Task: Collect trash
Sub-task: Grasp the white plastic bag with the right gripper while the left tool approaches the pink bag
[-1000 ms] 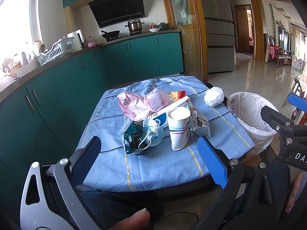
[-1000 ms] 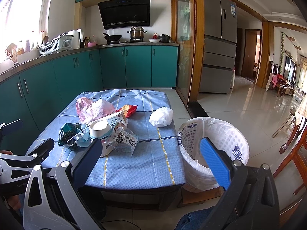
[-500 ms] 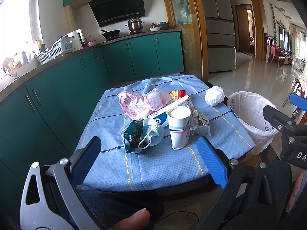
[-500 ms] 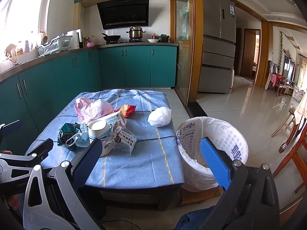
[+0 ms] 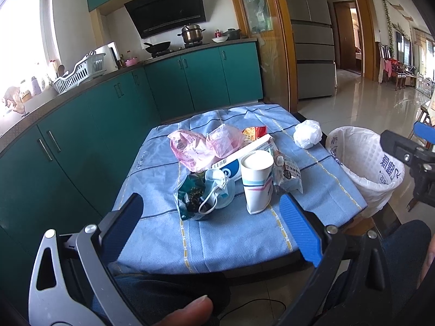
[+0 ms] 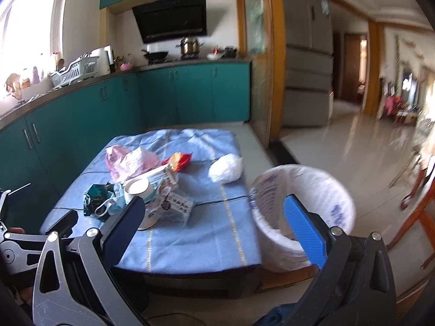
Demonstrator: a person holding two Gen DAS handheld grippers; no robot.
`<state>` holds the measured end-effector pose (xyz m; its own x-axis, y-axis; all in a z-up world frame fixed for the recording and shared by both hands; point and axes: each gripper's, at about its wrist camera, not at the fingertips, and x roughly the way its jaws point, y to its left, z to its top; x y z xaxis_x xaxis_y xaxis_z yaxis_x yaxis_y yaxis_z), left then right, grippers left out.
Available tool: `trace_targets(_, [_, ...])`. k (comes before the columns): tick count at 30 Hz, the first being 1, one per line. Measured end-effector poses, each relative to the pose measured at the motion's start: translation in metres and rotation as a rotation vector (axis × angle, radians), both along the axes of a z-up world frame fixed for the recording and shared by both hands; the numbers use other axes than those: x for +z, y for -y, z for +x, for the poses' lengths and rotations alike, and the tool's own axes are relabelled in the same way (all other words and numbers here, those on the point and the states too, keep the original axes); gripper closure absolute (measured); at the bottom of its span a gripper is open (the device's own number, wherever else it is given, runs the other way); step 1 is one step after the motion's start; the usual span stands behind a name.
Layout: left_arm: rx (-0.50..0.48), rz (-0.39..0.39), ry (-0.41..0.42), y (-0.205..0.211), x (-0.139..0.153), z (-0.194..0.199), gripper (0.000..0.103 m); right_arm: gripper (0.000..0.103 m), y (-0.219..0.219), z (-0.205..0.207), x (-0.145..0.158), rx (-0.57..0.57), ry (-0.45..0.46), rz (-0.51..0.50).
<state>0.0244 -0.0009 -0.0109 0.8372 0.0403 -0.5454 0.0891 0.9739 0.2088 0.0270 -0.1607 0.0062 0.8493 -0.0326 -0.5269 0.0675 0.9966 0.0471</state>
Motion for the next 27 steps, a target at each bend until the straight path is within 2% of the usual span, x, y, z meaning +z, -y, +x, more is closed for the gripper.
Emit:
trace_targets(2, [-0.002, 0.004, -0.01, 0.001, -0.001, 0.018, 0.003, 0.003, 0.003, 0.014, -0.001, -0.039, 0.009, -0.029])
trace_targets(4, [-0.006, 0.013, -0.01, 0.002, 0.0, 0.038, 0.003, 0.003, 0.005, 0.021, 0.01, -0.085, 0.103, -0.083])
trace_targets(6, [0.0, 0.021, 0.003, 0.001, 0.004, 0.057, 0.003, 0.003, 0.006, 0.027, 0.023, -0.062, 0.194, -0.09])
trace_targets(9, [0.004, -0.002, 0.04, -0.001, 0.016, 0.085, 0.003, 0.003, 0.012, 0.055, 0.032, -0.011, 0.216, -0.052])
trace_targets(10, [-0.01, -0.016, 0.072, 0.001, 0.023, 0.094, 0.004, 0.003, 0.015, 0.072, 0.031, 0.023, 0.207, -0.032])
trace_targets(12, [-0.022, 0.01, 0.113, 0.011, 0.031, 0.105, 0.004, 0.003, 0.019, 0.101, 0.031, 0.061, 0.189, -0.014])
trace_targets(16, [-0.054, 0.048, 0.173, 0.033, 0.041, 0.13, 0.004, 0.003, 0.017, 0.164, 0.023, 0.049, 0.116, -0.111])
trace_targets(18, [-0.055, 0.048, 0.168, 0.038, 0.038, 0.144, 0.006, 0.003, 0.023, 0.179, 0.011, 0.055, 0.101, -0.11])
trace_targets(20, [-0.049, 0.045, 0.149, 0.037, 0.028, 0.155, 0.013, 0.003, 0.035, 0.187, -0.012, 0.065, 0.083, -0.078])
trace_targets(21, [-0.041, 0.044, 0.137, 0.036, 0.023, 0.16, 0.019, 0.003, 0.038, 0.193, -0.024, 0.072, 0.055, -0.072])
trace_targets(23, [-0.032, 0.036, 0.09, 0.034, 0.01, 0.171, 0.021, 0.003, 0.04, 0.2, -0.046, 0.081, -0.011, -0.091])
trace_targets(25, [-0.038, 0.024, 0.052, 0.033, 0.001, 0.177, 0.021, 0.009, 0.035, 0.205, -0.06, 0.089, -0.05, -0.123])
trace_targets(27, [-0.043, 0.022, 0.04, 0.031, -0.005, 0.184, 0.021, 0.022, 0.027, 0.205, -0.069, 0.1, -0.068, -0.14])
